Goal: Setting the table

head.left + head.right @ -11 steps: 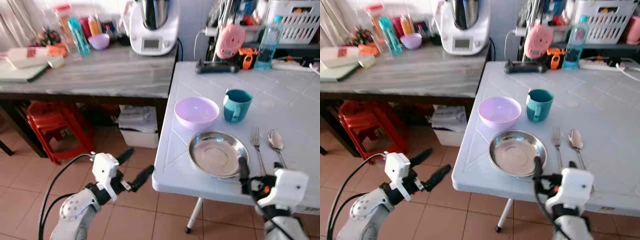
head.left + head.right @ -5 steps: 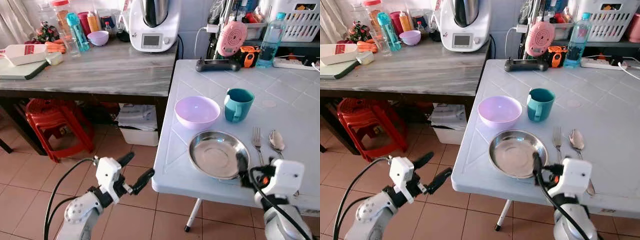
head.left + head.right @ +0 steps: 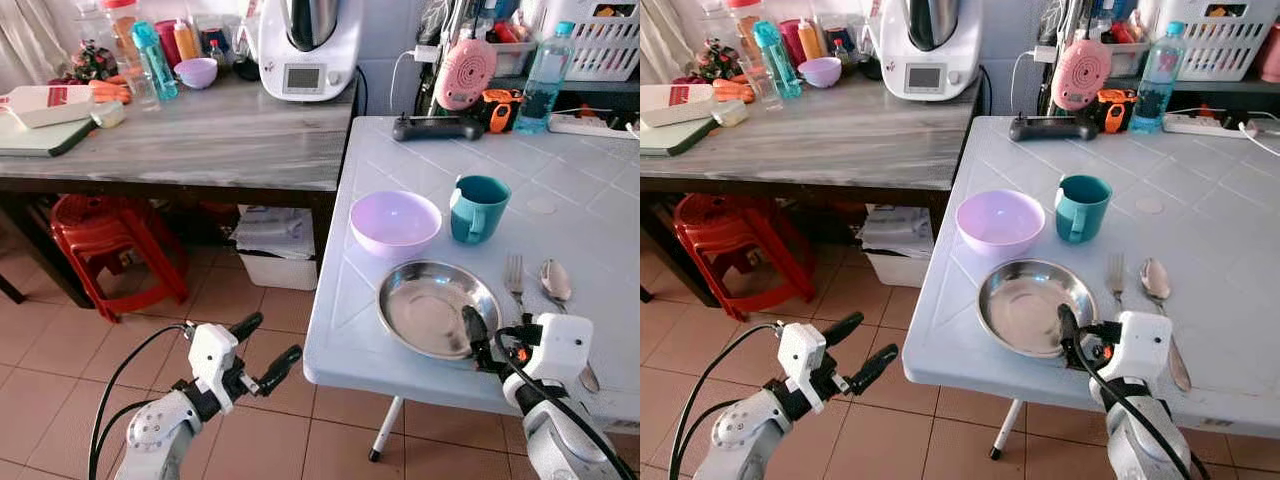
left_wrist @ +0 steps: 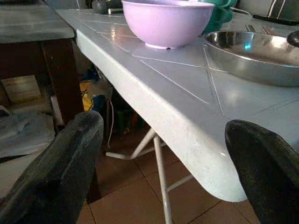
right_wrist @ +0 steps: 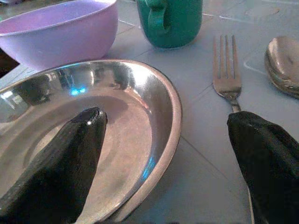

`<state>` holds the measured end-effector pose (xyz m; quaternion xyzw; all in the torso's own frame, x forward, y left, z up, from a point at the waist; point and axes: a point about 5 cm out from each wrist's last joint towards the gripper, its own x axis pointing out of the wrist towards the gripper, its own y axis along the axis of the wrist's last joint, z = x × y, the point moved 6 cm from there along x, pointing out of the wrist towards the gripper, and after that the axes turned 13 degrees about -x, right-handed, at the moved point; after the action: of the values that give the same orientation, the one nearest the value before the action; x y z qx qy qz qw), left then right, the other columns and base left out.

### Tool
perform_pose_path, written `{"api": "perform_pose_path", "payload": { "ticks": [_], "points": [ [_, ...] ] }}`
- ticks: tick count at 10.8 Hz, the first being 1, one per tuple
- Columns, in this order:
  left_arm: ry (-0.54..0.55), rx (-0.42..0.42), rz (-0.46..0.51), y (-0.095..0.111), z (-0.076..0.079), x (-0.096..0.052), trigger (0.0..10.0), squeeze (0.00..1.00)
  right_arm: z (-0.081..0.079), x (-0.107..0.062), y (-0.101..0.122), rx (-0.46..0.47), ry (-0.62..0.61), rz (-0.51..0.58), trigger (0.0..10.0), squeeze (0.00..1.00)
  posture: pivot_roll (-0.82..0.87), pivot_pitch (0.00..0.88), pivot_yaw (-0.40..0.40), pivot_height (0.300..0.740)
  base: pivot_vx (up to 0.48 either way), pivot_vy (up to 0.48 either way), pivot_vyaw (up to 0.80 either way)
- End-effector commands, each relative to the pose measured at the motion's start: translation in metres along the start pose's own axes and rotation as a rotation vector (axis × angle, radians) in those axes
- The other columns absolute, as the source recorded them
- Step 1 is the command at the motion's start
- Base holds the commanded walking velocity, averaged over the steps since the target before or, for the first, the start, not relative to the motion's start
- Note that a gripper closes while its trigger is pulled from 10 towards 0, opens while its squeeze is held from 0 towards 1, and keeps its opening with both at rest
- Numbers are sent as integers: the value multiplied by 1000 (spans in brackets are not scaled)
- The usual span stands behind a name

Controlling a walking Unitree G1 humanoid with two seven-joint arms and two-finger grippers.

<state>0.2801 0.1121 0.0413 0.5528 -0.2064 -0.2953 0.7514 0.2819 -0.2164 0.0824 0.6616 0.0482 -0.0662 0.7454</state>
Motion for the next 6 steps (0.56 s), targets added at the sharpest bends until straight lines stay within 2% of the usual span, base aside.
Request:
{"api": "perform_pose_path", "payload": {
  "ticks": [1, 2, 6],
  "points": [
    [-3, 9, 4, 1, -2, 0, 10000, 0, -3, 2, -3, 28, 23, -11, 8118, 0, -23, 19, 71, 740, 0, 0, 0],
    [-29, 18, 36, 6, 3, 2, 10000, 0, -5, 4, -6, 47, 44, -23, 0, 0, -18, 19, 66, 740, 0, 0, 0],
    [-98, 47, 61, 15, 12, 9, 10000, 0, -8, 6, -14, 76, 71, -51, 118, 0, -11, 14, 66, 740, 0, 0, 0]
  ]
}}
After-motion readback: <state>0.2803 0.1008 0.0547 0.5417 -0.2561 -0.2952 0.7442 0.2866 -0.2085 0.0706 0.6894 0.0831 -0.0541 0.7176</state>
